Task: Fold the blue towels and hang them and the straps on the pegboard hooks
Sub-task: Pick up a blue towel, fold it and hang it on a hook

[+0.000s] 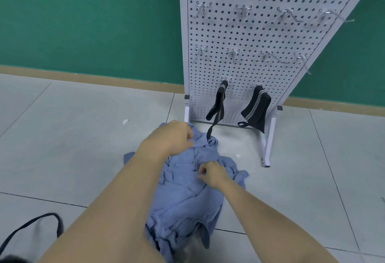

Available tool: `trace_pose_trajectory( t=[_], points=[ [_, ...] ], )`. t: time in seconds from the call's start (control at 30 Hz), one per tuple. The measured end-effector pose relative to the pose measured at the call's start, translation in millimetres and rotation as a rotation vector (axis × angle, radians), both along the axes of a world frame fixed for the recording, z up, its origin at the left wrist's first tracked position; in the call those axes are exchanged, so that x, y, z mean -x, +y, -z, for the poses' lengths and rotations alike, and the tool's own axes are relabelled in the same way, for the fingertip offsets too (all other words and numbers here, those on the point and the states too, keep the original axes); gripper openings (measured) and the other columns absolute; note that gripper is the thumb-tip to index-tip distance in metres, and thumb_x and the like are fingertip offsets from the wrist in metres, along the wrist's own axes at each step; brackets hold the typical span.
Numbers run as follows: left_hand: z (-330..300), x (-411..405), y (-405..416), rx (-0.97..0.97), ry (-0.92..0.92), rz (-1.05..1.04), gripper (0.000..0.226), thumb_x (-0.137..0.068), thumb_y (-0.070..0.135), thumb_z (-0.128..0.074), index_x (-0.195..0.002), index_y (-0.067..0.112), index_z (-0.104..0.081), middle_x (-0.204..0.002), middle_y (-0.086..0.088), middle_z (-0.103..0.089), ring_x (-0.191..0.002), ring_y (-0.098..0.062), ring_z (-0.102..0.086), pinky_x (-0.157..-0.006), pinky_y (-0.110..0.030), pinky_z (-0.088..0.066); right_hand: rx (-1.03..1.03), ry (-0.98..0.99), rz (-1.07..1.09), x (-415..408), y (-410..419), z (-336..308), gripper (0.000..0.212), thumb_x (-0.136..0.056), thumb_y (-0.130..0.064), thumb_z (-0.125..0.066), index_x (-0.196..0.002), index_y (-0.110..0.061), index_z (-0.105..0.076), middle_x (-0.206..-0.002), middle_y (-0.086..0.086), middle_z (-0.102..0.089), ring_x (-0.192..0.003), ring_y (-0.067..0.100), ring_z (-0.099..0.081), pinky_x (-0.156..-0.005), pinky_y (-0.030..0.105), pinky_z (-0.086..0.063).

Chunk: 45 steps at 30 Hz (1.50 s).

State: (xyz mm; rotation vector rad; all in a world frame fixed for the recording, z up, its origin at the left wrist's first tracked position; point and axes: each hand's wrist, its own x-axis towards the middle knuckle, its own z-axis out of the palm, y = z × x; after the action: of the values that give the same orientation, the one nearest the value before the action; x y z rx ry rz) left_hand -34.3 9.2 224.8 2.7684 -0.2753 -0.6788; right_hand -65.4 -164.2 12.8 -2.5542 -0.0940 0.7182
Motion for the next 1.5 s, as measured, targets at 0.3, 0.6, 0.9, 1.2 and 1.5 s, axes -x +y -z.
trace_pose_trajectory(
  t=[0.3, 0.6, 0.9, 1.2, 1.5],
  points=[
    [-9, 5, -5, 0.126, 0.020, -0.021, 0.066, -0.080, 0.047, -0.077, -0.141, 0.025, -0.060, -0.142, 0.001, -0.058, -0.127, -0.022, -0.057, -0.105, -0.035, -0.047, -0.241, -0.283, -0.136, -17, -28, -130, 0.020, -0.098, -0.017, -0.064, -0.083, -0.023, -0.053, -0.076, -0.002, -0.058, -0.076, 0.023, -0.052, -0.074, 0.038, -0.043],
    [-19, 19, -36, 0.455, 0.082, 0.002, 0.020, -0.090, 0.046, -0.075, -0.095, 0.028, -0.071, -0.092, 0.010, -0.075, -0.089, -0.012, -0.070, -0.080, -0.031, -0.057, -0.267, -0.552, -0.164, 4, -89, -336, 0.028, -0.102, -0.014, -0.059, -0.080, -0.028, -0.049, -0.077, -0.014, -0.053, -0.071, -0.005, -0.050, -0.069, 0.012, -0.038],
    [-64, 51, -63, 0.819, -0.091, -0.080, 0.029, -0.097, 0.025, -0.070, -0.091, -0.003, -0.067, -0.079, -0.011, -0.065, -0.072, -0.007, -0.053, -0.069, -0.024, -0.044, -0.211, -0.782, 0.098, 33, -147, -320, 0.012, -0.096, -0.015, -0.068, -0.085, -0.017, -0.064, -0.082, -0.004, -0.065, -0.080, 0.014, -0.056, -0.076, 0.037, -0.048],
    [-89, 74, -94, 1.266, -0.178, -0.536, 0.036, -0.080, 0.026, -0.072, -0.099, -0.004, -0.070, -0.105, -0.029, -0.071, -0.084, -0.020, -0.065, -0.079, -0.042, -0.052, -0.369, -0.774, 0.005, 56, -88, -323, 0.032, -0.088, -0.049, -0.072, -0.076, -0.022, -0.060, -0.074, -0.009, -0.061, -0.073, 0.008, -0.057, -0.065, 0.028, -0.044],
    [-92, 81, -89, 1.430, -0.086, -0.572, 0.017, -0.097, 0.014, -0.066, -0.109, 0.003, -0.070, -0.107, -0.019, -0.075, -0.093, -0.022, -0.070, -0.086, -0.040, -0.055, -0.236, -0.604, -0.171, 41, -89, -305, 0.041, -0.096, -0.038, -0.066, -0.069, -0.013, -0.049, -0.062, 0.000, -0.050, -0.061, 0.019, -0.047, -0.061, 0.042, -0.044]
  ],
)
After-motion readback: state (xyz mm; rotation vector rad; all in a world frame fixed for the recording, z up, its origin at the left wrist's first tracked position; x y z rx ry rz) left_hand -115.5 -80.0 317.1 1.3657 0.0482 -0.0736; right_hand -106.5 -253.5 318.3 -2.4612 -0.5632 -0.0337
